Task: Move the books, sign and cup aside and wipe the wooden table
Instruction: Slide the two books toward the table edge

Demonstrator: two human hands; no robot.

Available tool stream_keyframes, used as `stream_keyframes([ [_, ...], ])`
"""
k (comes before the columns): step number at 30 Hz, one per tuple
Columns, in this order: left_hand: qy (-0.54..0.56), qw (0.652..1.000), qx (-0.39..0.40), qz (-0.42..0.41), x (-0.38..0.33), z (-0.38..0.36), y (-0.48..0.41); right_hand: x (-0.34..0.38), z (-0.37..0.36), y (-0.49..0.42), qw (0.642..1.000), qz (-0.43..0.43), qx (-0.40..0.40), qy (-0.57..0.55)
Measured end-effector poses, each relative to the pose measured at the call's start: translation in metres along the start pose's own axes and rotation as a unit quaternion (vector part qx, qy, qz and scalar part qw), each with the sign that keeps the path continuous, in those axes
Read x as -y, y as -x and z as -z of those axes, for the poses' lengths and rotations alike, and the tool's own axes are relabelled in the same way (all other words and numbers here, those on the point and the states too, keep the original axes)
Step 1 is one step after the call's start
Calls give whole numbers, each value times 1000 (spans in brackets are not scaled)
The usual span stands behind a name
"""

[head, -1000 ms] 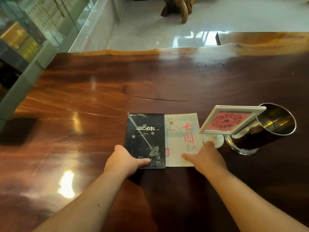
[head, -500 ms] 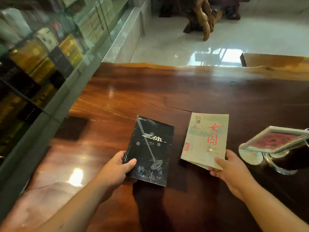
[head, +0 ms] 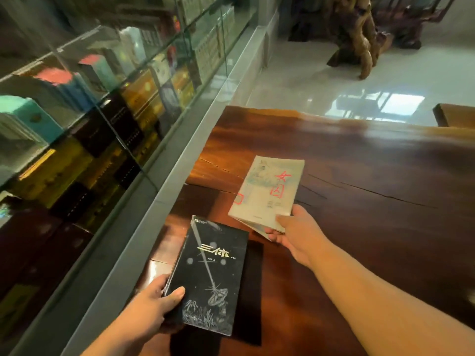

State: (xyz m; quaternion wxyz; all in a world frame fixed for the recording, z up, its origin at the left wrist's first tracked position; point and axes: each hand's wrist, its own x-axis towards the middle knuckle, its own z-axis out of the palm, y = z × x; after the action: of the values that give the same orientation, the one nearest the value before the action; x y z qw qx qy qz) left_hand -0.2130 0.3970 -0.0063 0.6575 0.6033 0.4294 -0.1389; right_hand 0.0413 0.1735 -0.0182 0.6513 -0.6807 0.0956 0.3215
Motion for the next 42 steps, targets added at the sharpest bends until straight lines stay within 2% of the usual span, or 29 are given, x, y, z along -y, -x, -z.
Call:
stream_keyframes([
  [4, 39, 999, 18, 14, 11, 29, -12, -4, -71, -16, 999, 4, 28, 14],
  [10, 36, 999, 6, 13, 21, 49, -29, -17, -135, -38, 997, -23, 32, 67],
  [18, -1, 1000, 10, 20, 27, 60, -43, -26, -153, -58, 990, -40, 28, 131],
  [23, -99, 994, -38, 16, 28, 55, -49, -26, -151, -62, 977, -36, 10, 208],
  [25, -192, 978, -80, 3, 27, 56, -52, -23, -147, -63, 960, -30, -5, 279],
  [26, -264, 959, -101, -5, 25, 57, -53, -22, -144, -63, 950, -25, -8, 312],
  [29, -468, 871, -152, -15, 17, 59, -56, -21, -133, -60, 910, 5, 0, 415],
  [31, -513, 843, -159, -8, 10, 58, -57, -25, -125, -58, 887, 28, 15, 461],
  [34, -553, 814, -176, 1, -1, 54, -55, -35, -108, -54, 900, 69, -3, 430],
  [37, -556, 807, -198, 6, -7, 52, -54, -45, -95, -48, 883, 121, -14, 454],
  [42, -506, 842, -186, 22, -6, 43, -50, -54, -79, -43, 871, 133, -8, 473],
])
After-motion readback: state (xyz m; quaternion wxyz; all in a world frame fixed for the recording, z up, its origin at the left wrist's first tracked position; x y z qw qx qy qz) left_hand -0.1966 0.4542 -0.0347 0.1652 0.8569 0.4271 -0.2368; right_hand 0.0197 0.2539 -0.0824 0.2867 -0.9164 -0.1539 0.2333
